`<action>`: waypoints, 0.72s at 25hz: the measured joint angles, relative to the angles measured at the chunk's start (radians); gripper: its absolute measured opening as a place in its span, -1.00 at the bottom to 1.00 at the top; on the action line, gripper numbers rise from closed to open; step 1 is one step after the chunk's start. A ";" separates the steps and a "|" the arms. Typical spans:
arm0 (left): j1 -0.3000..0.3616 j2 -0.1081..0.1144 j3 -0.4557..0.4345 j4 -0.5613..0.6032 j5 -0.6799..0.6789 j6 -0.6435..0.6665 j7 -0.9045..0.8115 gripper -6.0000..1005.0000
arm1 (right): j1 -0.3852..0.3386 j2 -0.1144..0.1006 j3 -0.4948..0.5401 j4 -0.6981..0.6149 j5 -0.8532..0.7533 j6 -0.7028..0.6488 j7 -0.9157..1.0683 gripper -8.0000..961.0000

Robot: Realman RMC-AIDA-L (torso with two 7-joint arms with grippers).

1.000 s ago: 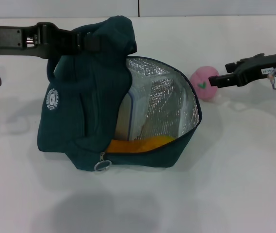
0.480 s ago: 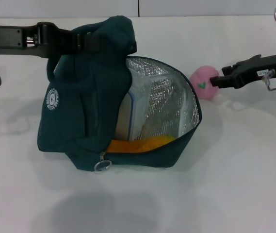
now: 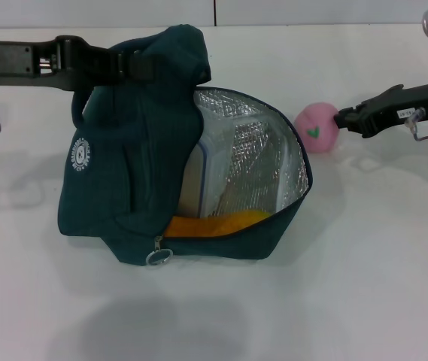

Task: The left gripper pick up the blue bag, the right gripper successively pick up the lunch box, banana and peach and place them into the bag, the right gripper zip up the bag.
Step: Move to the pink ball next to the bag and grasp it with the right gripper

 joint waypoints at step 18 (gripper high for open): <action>0.002 0.000 0.000 -0.003 -0.001 -0.001 0.002 -0.92 | -0.073 0.000 0.008 -0.136 0.072 -0.023 0.001 -0.89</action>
